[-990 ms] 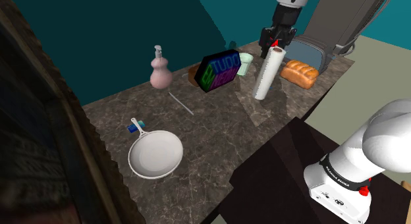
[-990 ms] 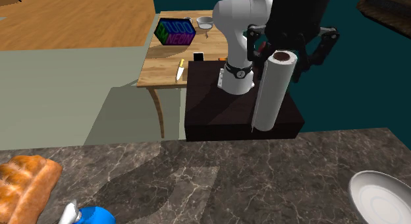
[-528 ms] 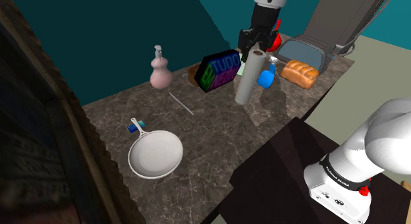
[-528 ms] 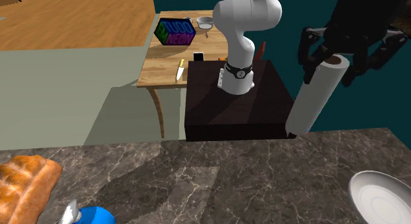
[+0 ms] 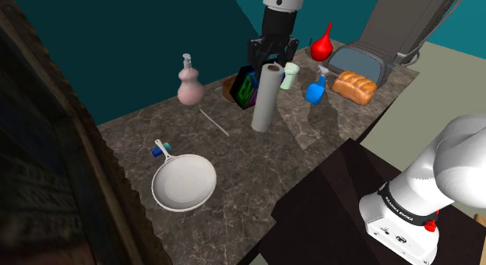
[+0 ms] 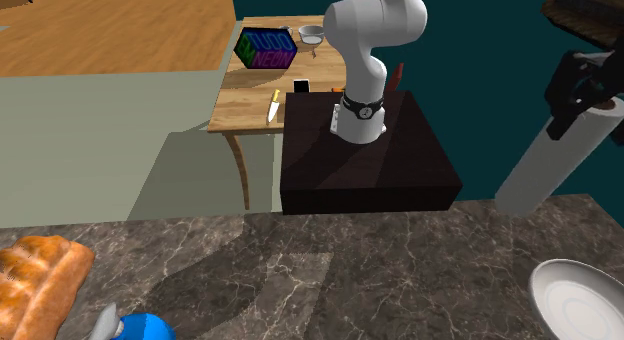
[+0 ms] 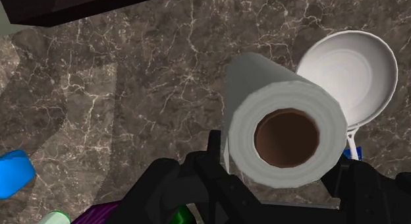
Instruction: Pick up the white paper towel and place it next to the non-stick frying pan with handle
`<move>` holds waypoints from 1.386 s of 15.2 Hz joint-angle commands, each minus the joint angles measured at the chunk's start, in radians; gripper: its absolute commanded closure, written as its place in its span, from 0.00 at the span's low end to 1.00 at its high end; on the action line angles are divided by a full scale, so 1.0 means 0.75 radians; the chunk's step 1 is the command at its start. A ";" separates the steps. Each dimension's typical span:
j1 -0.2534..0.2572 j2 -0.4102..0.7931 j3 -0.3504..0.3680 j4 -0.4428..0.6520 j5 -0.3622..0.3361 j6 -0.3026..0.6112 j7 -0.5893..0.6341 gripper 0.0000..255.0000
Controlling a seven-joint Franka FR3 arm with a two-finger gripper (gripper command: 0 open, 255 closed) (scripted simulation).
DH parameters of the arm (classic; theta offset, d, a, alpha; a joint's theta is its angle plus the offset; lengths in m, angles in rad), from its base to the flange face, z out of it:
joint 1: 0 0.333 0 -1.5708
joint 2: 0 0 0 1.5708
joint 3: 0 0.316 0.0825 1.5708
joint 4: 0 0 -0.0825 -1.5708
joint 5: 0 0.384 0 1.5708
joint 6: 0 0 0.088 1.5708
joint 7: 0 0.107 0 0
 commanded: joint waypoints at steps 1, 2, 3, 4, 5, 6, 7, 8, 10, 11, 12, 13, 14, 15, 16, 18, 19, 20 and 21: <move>0.023 0.048 0.039 0.054 -0.001 -0.001 0.065 1.00; 0.034 0.079 0.058 0.087 -0.004 -0.001 0.097 1.00; 0.044 0.111 0.076 0.121 -0.009 -0.001 0.129 1.00; 0.056 0.144 0.094 0.157 -0.015 -0.002 0.161 1.00; 0.067 0.178 0.111 0.194 -0.023 -0.004 0.193 1.00; 0.080 0.213 0.128 0.234 -0.032 -0.006 0.225 1.00; 0.092 0.250 0.144 0.275 -0.042 -0.010 0.258 1.00; 0.105 0.288 0.159 0.317 -0.054 -0.015 0.290 1.00; 0.112 0.303 0.163 0.318 -0.059 0.001 0.301 1.00; 0.112 0.306 0.164 0.302 -0.059 0.019 0.301 1.00; 0.112 0.308 0.164 0.287 -0.059 0.036 0.300 1.00; 0.112 0.311 0.164 0.272 -0.060 0.054 0.300 1.00; 0.113 0.314 0.164 0.258 -0.060 0.071 0.299 1.00; 0.113 0.317 0.165 0.244 -0.061 0.089 0.299 1.00; 0.113 0.321 0.165 0.230 -0.062 0.106 0.299 1.00; 0.114 0.329 0.165 0.203 -0.064 0.141 0.298 1.00; 0.114 0.334 0.166 0.190 -0.065 0.158 0.298 1.00; 0.115 0.339 0.166 0.177 -0.066 0.175 0.298 1.00; 0.115 0.344 0.166 0.165 -0.067 0.192 0.299 1.00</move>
